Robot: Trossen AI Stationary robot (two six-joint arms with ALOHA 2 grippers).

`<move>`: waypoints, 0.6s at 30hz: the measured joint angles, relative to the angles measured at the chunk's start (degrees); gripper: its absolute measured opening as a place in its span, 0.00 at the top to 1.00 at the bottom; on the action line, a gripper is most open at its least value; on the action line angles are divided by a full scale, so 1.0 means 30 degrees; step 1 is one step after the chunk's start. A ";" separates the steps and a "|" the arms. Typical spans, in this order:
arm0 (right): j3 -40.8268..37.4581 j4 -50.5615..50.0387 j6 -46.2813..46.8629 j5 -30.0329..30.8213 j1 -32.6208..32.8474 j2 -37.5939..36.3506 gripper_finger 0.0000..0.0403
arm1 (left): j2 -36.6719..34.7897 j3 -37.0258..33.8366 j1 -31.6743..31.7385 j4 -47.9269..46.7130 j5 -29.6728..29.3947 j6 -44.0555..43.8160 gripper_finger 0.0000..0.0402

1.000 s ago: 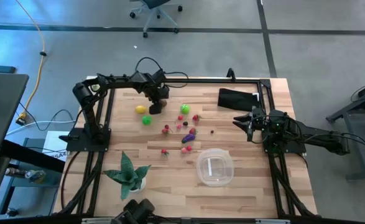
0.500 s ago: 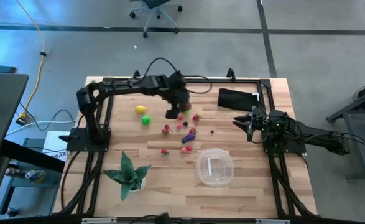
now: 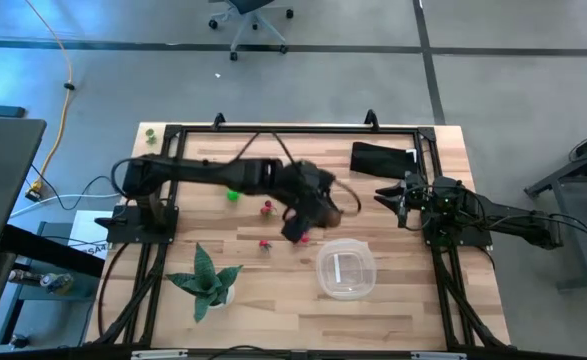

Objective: Pick and placing Produce into tupperware
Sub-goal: Put the kiwi into the transparent bin

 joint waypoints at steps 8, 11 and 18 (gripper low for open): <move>0.0000 0.0029 0.0073 -0.0013 0.0000 -0.0029 0.73 | 0.2295 0.0832 -0.1741 0.1397 -0.0141 0.0147 0.42; 0.0000 0.0036 0.0073 -0.0013 0.0000 -0.0029 0.73 | 0.3459 0.1389 -0.1939 0.1330 -0.0215 0.0545 0.42; 0.0000 0.0015 0.0080 -0.0013 0.0000 -0.0022 0.73 | 0.5693 0.2479 -0.2091 0.0564 -0.0318 0.1326 0.42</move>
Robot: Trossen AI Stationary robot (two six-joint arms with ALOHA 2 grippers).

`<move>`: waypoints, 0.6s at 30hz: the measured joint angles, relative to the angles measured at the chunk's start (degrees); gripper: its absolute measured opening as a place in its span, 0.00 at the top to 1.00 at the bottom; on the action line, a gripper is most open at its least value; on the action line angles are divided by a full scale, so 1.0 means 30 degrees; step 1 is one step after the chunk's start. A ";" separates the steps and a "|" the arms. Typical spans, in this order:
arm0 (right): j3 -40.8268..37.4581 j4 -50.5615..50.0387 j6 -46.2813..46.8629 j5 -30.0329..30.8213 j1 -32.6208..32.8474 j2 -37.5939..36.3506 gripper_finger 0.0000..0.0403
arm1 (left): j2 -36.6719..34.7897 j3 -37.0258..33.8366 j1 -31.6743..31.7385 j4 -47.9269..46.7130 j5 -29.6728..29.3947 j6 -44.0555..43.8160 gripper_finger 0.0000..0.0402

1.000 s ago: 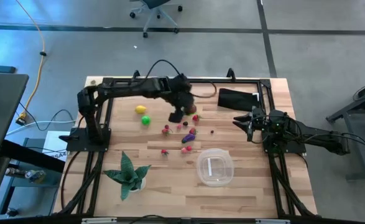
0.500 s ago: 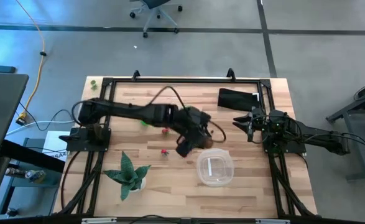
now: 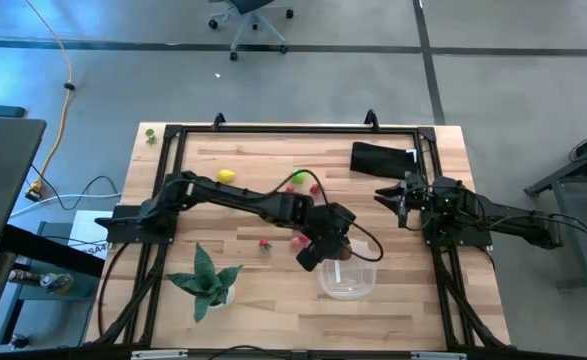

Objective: Pick and placing Produce into tupperware
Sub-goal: Put the kiwi into the transparent bin

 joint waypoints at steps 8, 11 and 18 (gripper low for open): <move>0.0000 -0.0007 -0.0004 -0.0062 0.0004 0.0015 0.73 | 0.1597 0.0474 -0.0293 -0.0445 -0.0351 0.0322 0.42; 0.0000 -0.0007 -0.0029 -0.0083 0.0000 0.0007 0.73 | 0.2006 0.0474 -0.0515 -0.0480 -0.0477 0.0349 0.42; 0.0000 -0.0007 -0.0058 -0.0191 0.0002 0.0007 0.73 | 0.2325 0.0472 -0.1075 -0.0859 -0.1531 0.1076 0.42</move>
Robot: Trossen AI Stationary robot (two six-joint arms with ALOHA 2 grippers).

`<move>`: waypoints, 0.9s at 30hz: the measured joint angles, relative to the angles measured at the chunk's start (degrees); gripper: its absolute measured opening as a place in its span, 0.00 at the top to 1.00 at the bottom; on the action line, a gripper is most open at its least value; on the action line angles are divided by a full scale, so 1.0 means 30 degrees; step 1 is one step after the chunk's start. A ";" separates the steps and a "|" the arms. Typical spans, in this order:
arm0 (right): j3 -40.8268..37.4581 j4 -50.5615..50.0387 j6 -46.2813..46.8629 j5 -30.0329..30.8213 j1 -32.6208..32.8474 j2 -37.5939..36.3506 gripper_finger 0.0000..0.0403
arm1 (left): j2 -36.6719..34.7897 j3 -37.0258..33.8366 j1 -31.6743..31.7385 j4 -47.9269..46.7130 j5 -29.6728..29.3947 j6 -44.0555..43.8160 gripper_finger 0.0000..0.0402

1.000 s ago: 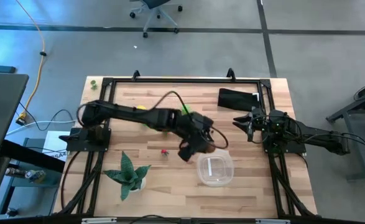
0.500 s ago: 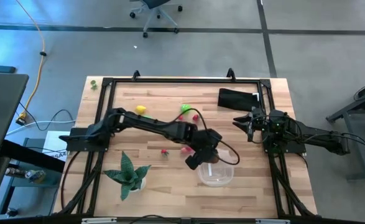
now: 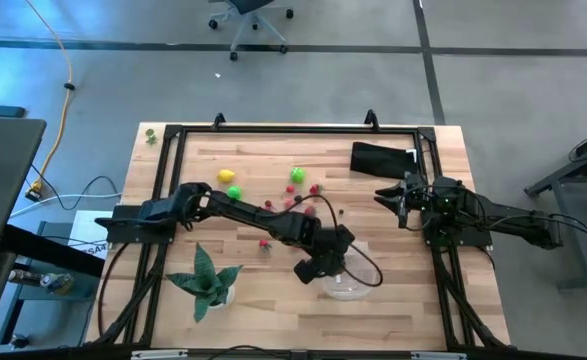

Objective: Pick and placing Produce into tupperware
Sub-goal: Put the kiwi into the transparent bin

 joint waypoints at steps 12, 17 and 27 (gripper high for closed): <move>0.0000 0.0000 -0.0017 -0.0236 0.0005 0.0003 0.73 | 0.0376 -0.0015 -0.0179 -0.0631 -0.0560 0.0588 0.41; 0.0000 0.0000 -0.0098 -0.0263 0.0001 0.0007 0.73 | 0.0630 0.0014 -0.0186 -0.0760 -0.0565 0.0601 0.38; 0.0000 0.0000 -0.0153 -0.0312 0.0005 0.0015 0.73 | 0.0656 -0.0012 -0.0186 -0.0930 -0.0905 0.0586 0.38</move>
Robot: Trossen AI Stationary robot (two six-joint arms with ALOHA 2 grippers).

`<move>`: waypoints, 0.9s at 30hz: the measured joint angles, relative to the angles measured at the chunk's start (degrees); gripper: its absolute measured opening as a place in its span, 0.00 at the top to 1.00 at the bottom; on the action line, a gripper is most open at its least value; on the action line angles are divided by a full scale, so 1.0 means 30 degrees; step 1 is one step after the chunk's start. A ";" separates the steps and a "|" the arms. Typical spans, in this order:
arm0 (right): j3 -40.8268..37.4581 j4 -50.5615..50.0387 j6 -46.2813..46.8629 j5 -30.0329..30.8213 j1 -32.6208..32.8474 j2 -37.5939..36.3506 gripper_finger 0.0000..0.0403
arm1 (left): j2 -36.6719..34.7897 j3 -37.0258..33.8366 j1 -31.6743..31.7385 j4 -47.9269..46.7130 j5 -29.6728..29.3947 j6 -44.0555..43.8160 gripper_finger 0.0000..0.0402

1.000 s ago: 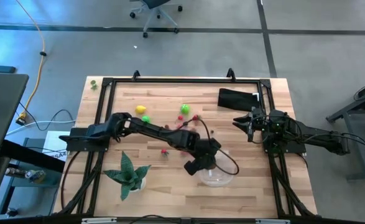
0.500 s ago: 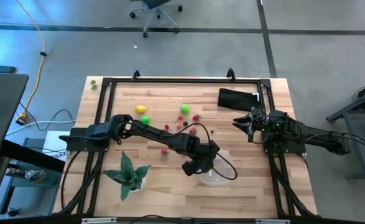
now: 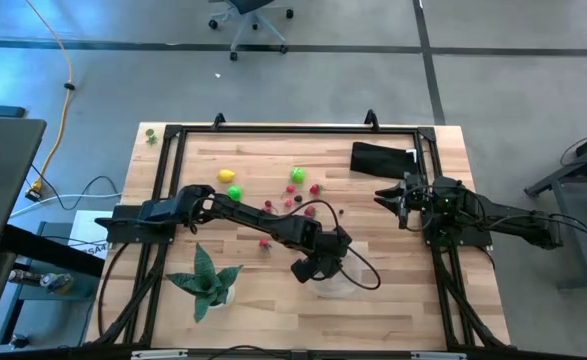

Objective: Pick and placing Produce into tupperware
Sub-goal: Put the kiwi into the transparent bin, then put the blueberry into the transparent bin

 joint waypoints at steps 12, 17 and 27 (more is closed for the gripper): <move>0.0000 -0.0007 -0.0007 0.0000 0.0000 0.0000 0.73 | -0.0044 0.0000 0.0000 -0.0206 -0.0665 -0.0568 0.29; 0.0000 -0.0007 -0.0007 -0.0006 0.0000 0.0000 0.73 | -0.0054 0.0375 0.0007 -0.1437 -0.0728 -0.0764 0.26; 0.0000 -0.0007 -0.0007 -0.0026 0.0000 0.0007 0.73 | -0.0119 0.6218 0.0007 -0.8692 -0.3077 -0.3315 0.26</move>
